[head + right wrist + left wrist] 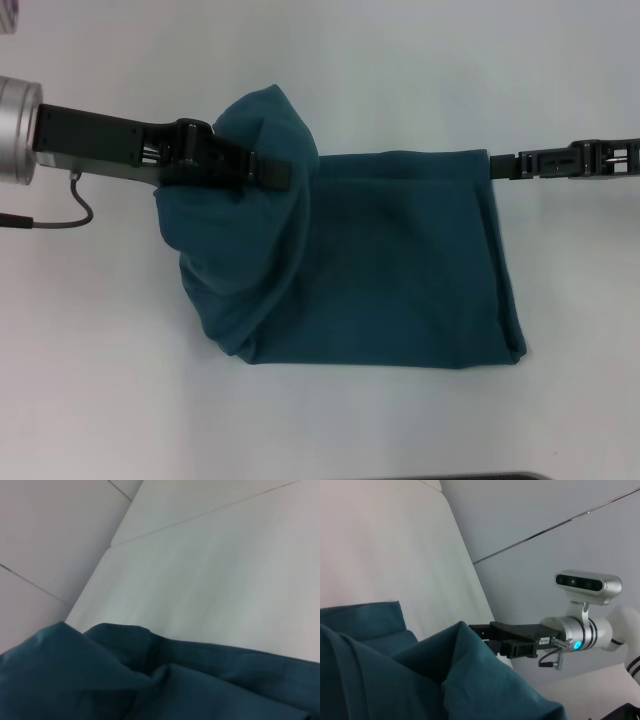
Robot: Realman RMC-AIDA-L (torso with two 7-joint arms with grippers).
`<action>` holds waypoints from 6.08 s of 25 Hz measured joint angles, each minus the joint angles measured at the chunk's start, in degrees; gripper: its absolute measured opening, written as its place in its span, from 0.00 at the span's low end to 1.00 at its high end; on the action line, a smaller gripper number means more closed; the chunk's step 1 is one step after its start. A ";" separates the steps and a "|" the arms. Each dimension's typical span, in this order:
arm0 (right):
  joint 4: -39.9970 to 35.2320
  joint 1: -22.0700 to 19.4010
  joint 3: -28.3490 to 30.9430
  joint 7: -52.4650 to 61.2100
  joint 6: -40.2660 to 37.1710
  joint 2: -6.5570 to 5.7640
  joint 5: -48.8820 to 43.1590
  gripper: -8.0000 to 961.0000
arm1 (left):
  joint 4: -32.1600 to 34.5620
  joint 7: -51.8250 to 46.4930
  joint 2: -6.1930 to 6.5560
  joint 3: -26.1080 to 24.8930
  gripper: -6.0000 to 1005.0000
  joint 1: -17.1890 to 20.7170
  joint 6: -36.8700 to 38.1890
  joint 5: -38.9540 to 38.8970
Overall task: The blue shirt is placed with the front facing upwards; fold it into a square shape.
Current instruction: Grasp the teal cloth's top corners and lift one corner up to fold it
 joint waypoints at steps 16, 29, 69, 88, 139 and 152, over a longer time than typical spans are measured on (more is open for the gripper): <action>-0.05 0.41 -0.80 1.03 1.90 -0.58 -4.50 0.68 | -8.35 -5.19 -1.53 10.34 0.09 -2.59 -4.93 6.91; -0.08 2.14 -1.25 1.02 1.69 -0.51 -5.85 0.68 | -10.73 -5.13 4.87 9.95 0.09 -1.06 -1.61 9.48; 0.71 5.40 -6.18 5.56 6.62 -0.07 -5.90 0.67 | -26.53 -14.29 6.20 9.59 0.09 -10.29 5.68 35.47; 0.67 5.41 -6.03 5.38 7.50 -0.16 -5.76 0.67 | -30.66 -21.46 -0.29 15.26 0.09 -18.54 8.07 39.54; 15.47 20.67 -24.77 1.43 23.90 6.41 10.48 0.63 | -36.63 -15.28 3.99 6.24 0.09 -9.45 7.16 48.40; 20.15 20.91 -40.10 -0.47 36.48 6.95 27.96 0.14 | -37.94 -15.25 3.86 6.31 0.09 -9.55 7.57 47.14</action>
